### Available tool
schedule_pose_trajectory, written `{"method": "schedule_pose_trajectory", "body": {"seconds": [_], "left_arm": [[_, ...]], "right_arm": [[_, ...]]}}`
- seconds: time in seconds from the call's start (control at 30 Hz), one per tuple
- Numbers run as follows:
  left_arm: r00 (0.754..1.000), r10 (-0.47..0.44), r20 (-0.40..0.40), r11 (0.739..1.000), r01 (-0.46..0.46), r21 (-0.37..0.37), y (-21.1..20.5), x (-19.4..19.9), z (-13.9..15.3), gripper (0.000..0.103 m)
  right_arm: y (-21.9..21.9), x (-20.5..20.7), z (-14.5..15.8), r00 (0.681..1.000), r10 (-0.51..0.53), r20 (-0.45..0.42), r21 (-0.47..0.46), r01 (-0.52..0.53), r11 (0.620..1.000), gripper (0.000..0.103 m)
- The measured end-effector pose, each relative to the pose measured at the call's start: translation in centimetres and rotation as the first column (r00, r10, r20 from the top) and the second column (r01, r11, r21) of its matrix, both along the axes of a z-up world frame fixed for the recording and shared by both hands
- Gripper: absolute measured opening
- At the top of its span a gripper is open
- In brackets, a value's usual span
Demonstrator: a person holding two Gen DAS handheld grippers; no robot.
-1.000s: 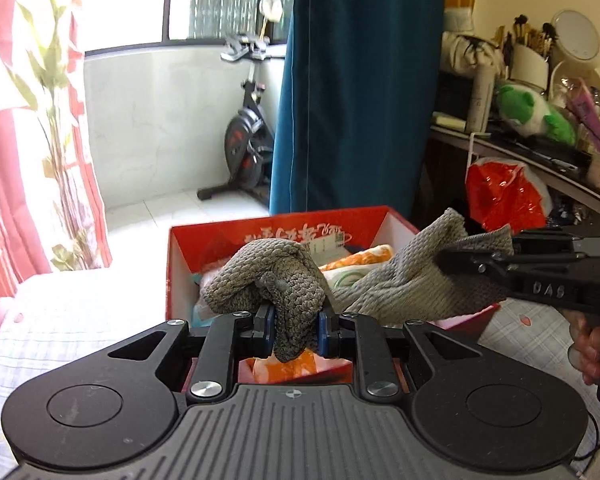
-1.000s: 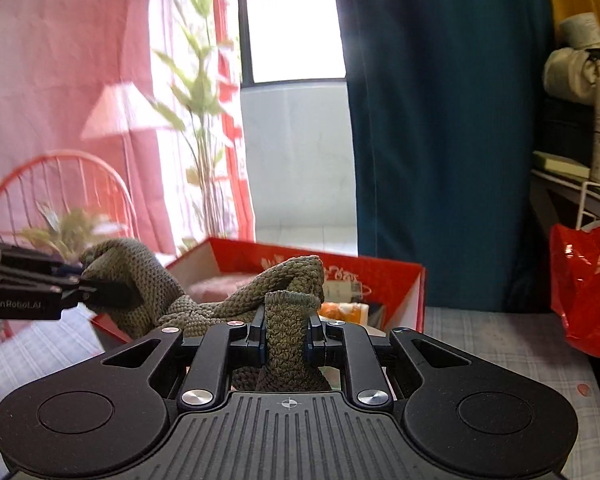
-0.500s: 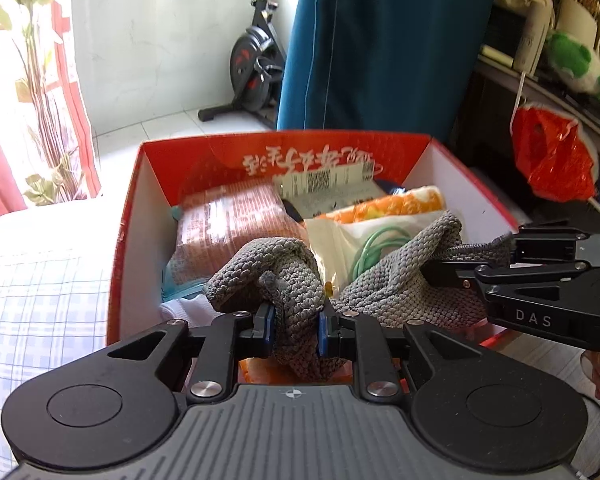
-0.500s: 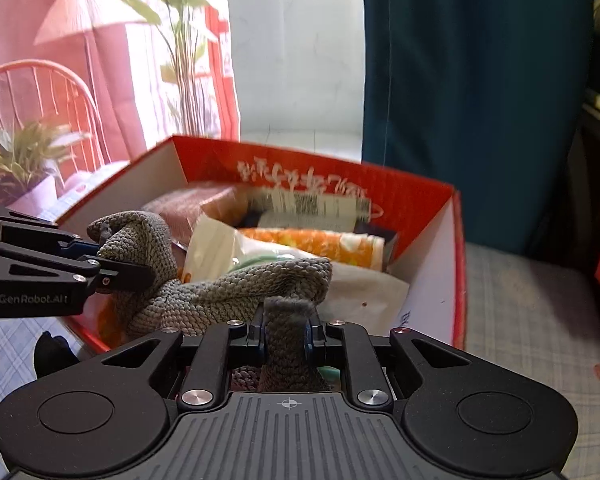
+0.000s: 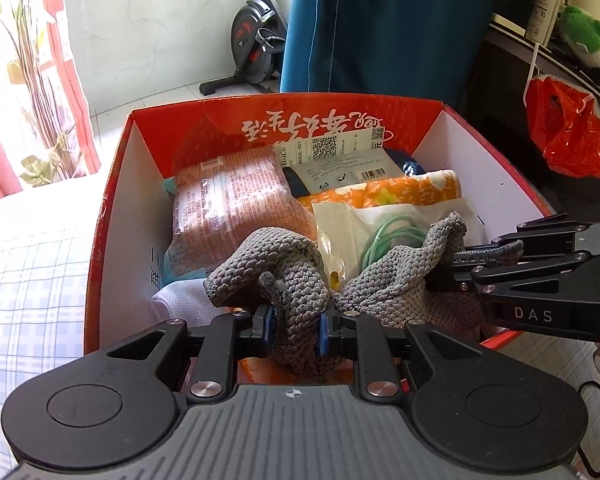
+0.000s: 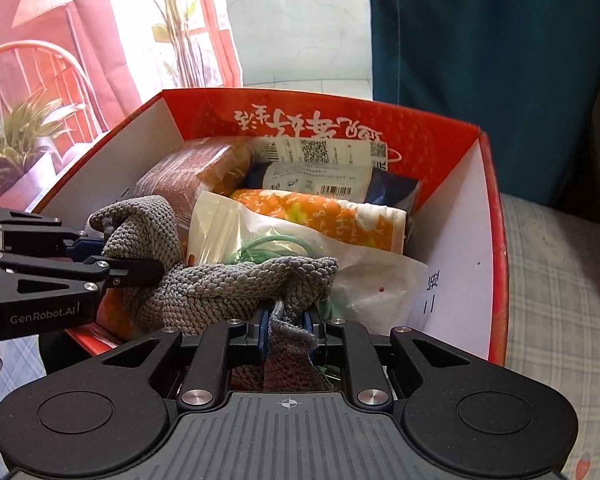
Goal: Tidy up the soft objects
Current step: 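Open both grippers to release the knit cloth in the box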
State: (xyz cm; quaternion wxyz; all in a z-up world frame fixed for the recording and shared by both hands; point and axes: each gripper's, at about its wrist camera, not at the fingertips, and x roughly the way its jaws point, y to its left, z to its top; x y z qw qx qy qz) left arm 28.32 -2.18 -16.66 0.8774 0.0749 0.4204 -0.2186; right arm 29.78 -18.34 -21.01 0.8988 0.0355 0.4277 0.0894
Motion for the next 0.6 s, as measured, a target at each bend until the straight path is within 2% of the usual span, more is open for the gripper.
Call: {"method": "schedule_pose_trajectory", "body": {"seconds": [0.13,0.2,0.23,0.27,0.3,0.33,0.5,0.6], "left_arm": [[1.000,-0.001,0.011,1.000,0.001,-0.011,0.0,-0.1,0.7,0.029],[1.000,0.008,0.018,1.000,-0.008,-0.028,0.3,-0.3,1.3,0.041],[1.000,0.009,0.021,0.999,-0.008,-0.041,0.5,-0.4,1.6,0.045],[1.000,0.008,0.027,0.998,-0.007,-0.055,0.8,-0.6,2.0,0.054],[0.999,0.009,0.037,0.998,-0.007,-0.063,1.0,-0.9,2.3,0.060],[0.999,0.010,0.047,0.998,-0.007,-0.066,1.1,-1.2,2.7,0.063],[0.994,0.035,0.102,0.997,-0.028,-0.072,1.7,-2.5,4.5,0.093],[0.992,0.030,0.123,0.997,-0.020,-0.080,2.2,-3.4,5.4,0.095]], "right_arm": [[-0.3,-0.2,0.2,0.999,-0.030,-0.013,0.024,0.030,0.999,0.015],[-0.4,-0.5,0.5,0.999,-0.044,-0.006,0.018,0.044,0.999,0.017],[-0.4,-0.7,0.7,0.999,-0.053,0.001,0.018,0.053,0.998,0.022],[-0.4,-0.9,0.9,0.998,-0.069,0.008,0.007,0.068,0.998,0.028],[-0.4,-1.2,1.1,0.996,-0.085,0.017,-0.010,0.085,0.996,0.037],[-0.3,-1.5,1.4,0.995,-0.093,0.027,-0.022,0.094,0.995,0.041],[-0.7,-2.8,2.3,0.991,-0.119,0.058,-0.030,0.121,0.992,0.056],[-0.7,-3.5,3.0,0.989,-0.123,0.084,-0.038,0.127,0.991,0.073]]}}
